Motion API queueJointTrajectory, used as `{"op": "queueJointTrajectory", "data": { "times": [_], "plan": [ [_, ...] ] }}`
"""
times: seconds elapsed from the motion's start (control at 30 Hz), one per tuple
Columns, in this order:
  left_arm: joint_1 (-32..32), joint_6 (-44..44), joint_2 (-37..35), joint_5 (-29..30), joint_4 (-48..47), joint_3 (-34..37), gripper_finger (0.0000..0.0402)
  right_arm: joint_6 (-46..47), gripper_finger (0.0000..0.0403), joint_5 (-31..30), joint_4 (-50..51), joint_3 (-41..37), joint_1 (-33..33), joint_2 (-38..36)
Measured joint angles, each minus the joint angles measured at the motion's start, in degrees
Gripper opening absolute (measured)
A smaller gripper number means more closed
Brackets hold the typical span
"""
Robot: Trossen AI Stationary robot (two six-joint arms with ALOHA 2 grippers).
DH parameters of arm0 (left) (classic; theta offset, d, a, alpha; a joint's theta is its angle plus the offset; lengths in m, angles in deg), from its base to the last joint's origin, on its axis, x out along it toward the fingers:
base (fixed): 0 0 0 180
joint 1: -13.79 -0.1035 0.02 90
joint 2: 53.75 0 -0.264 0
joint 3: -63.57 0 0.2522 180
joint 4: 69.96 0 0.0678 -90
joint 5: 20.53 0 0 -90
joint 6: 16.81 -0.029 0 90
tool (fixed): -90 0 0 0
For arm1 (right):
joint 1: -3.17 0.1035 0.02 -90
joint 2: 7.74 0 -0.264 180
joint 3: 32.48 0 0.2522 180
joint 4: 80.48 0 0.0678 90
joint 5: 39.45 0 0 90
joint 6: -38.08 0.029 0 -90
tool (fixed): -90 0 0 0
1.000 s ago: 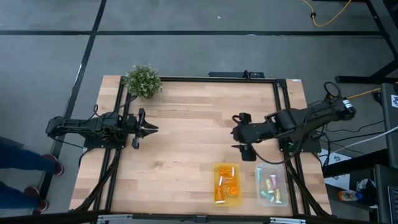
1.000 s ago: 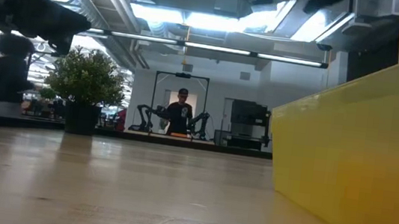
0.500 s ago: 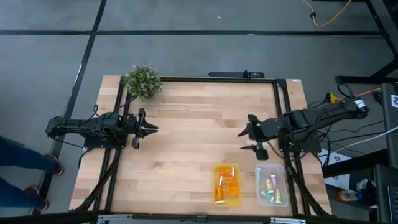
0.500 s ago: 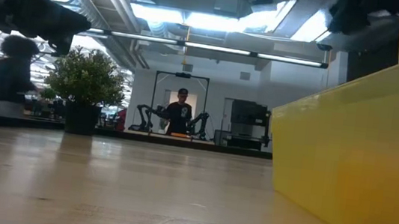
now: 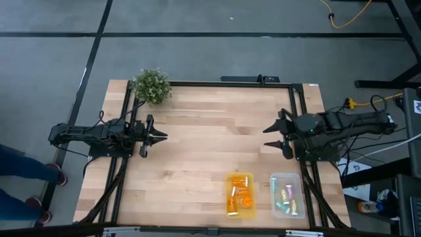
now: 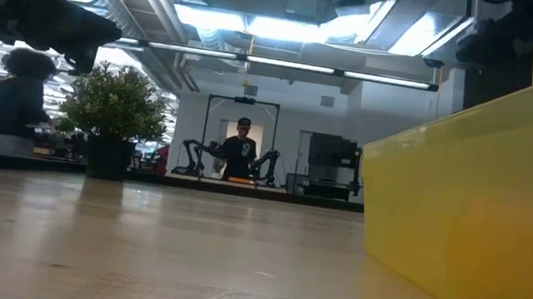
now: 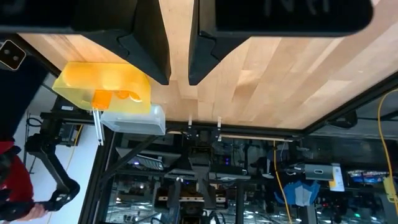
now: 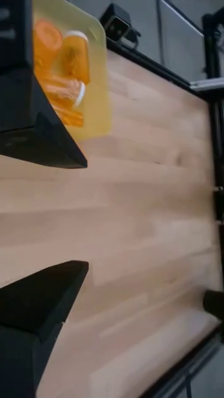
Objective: Pick and place medicine bottles into bin by pill shape (circle, oval)
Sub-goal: Return to Home Position
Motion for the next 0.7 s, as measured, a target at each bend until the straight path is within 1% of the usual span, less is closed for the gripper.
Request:
{"op": "queueJointTrajectory", "data": {
  "times": [0.2, 0.4, 0.53, 0.7],
  "plan": [
    [0.0, 0.0, 0.0, 0.0, 0.0, 0.0, 0.0051, -0.1, 0.0257, -0.1, -0.5, -5.2, -2.1, -8.2],
    [0.0, 0.0, 0.0, 0.0, 0.0, 0.0, 0.0051, 0.0, 0.0257, -0.1, -1.1, -8.9, -2.2, -14.0],
    [0.0, 0.0, 0.0, 0.0, 0.0, 0.0, 0.0051, 1.2, 0.0257, 0.0, -4.4, -11.5, -2.2, -18.0],
    [0.0, 0.0, 0.0, 0.0, 0.0, 0.0, 0.0051, 1.6, 0.0257, 0.0, -5.3, -12.6, -2.2, -23.0]
  ]
}}
